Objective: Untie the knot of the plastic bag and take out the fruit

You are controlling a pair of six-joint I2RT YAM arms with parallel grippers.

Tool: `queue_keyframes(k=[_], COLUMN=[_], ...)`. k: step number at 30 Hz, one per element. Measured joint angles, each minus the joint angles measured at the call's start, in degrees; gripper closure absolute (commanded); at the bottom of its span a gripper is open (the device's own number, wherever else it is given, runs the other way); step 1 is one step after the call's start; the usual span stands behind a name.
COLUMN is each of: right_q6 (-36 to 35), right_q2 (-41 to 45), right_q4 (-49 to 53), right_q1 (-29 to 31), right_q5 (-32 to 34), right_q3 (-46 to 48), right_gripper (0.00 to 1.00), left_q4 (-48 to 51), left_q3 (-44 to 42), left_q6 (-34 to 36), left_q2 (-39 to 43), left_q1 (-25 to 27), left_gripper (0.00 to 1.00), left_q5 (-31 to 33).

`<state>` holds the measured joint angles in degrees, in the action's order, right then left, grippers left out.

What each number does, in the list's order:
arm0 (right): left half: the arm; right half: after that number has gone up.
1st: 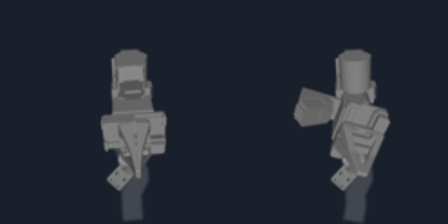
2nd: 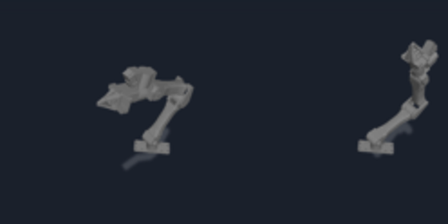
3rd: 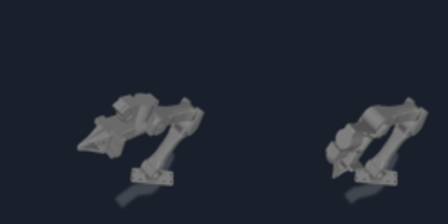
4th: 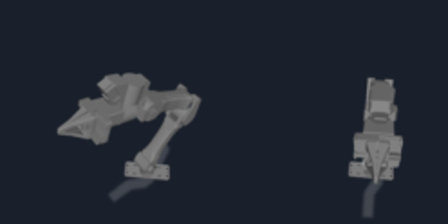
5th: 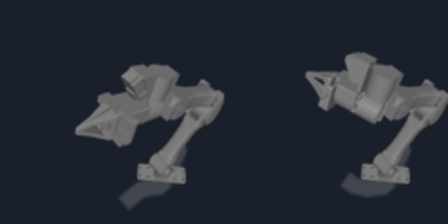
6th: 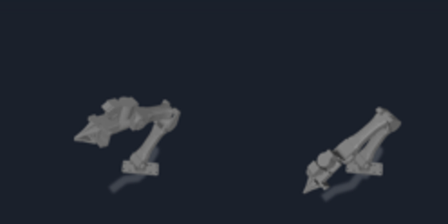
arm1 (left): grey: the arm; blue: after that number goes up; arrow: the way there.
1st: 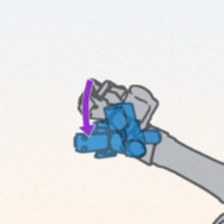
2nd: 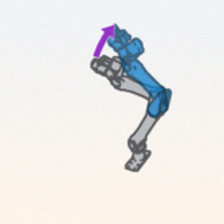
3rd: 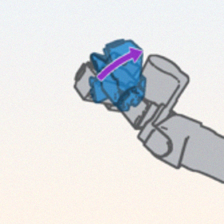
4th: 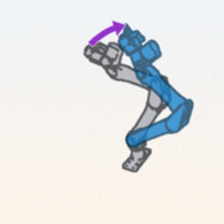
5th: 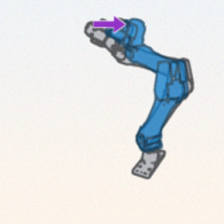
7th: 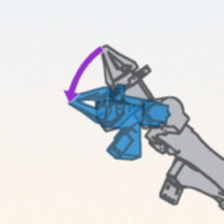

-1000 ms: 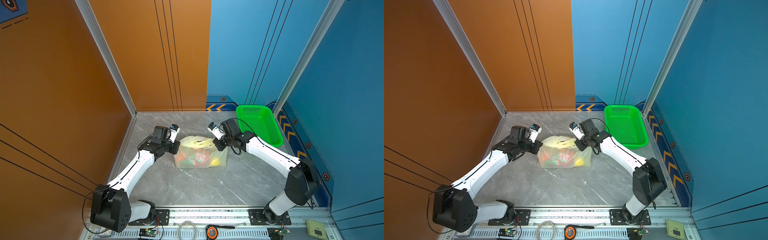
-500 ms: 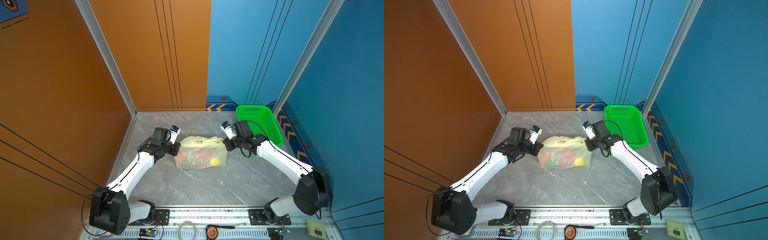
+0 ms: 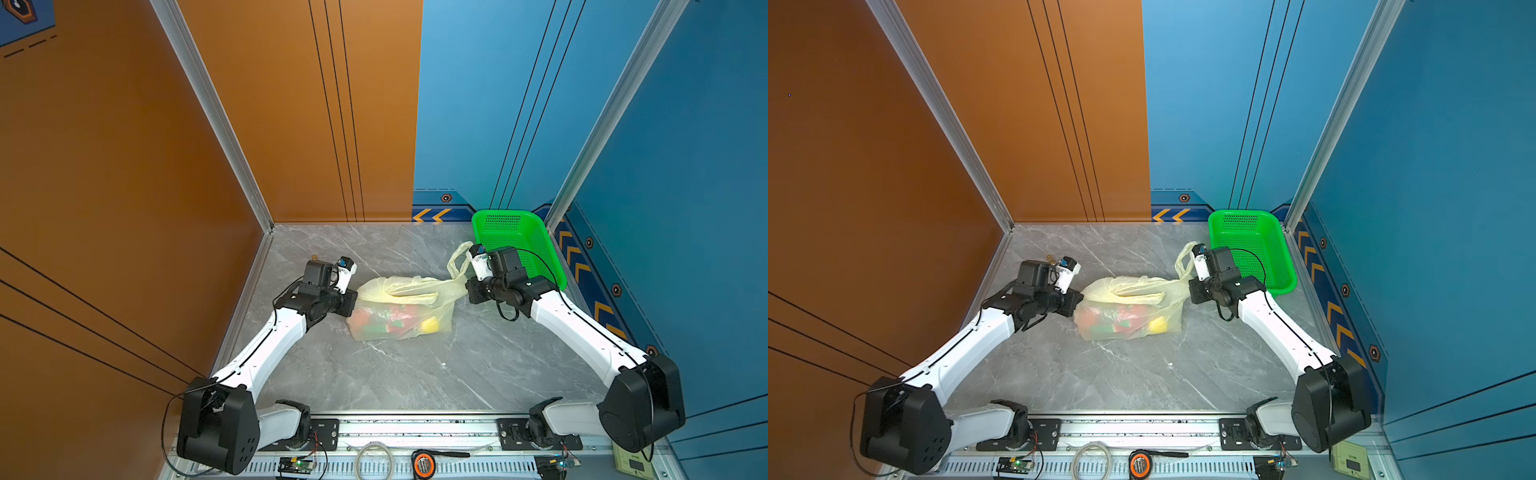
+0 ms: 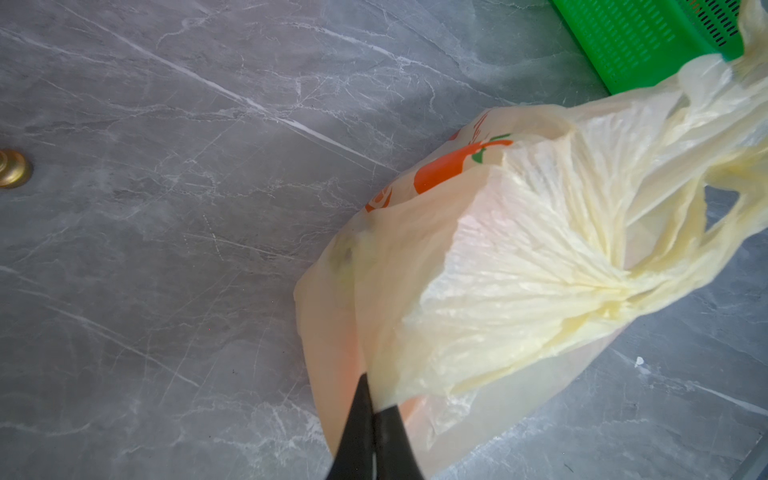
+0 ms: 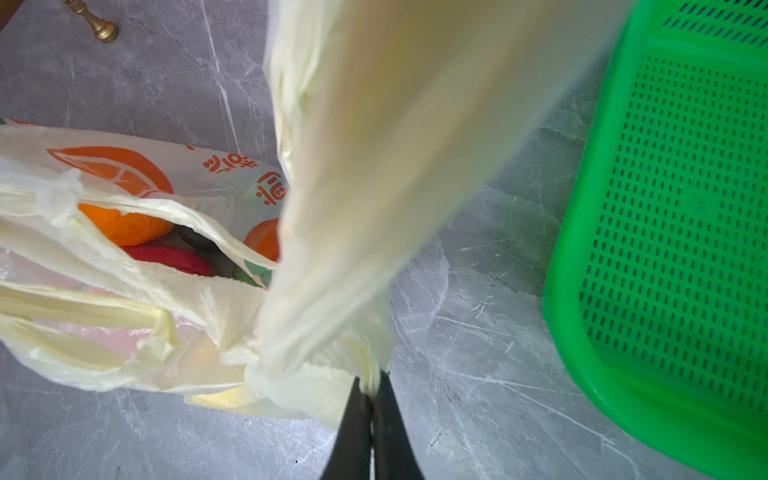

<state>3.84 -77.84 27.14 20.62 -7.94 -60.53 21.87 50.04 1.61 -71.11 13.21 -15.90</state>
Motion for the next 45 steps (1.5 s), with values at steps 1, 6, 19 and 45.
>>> queue_keyframes(k=[1,6,19,45], right_q6=[0.15,-0.70,-6.67,-19.98], right_q2=[0.09,1.62,-1.86,-35.28], right_q4=[0.44,5.18,10.99,10.62], right_q1=[-0.02,0.35,12.52,11.89], right_q5=[-0.20,-3.82,-9.81,-3.32], right_q3=[-0.04,-3.63,-22.10,-38.73], right_gripper=[0.68,0.39,0.17,0.11], left_q4=[0.04,0.17,0.13,-4.48], left_q3=[0.00,0.02,-0.07,-4.26], left_q6=[0.00,0.00,-0.50,-1.44], left_q2=[0.22,2.43,5.55,7.72], left_q1=[0.11,0.37,0.98,1.29], left_gripper=[1.00,1.00,1.00,1.00], left_q5=[0.02,0.02,-0.09,-1.20])
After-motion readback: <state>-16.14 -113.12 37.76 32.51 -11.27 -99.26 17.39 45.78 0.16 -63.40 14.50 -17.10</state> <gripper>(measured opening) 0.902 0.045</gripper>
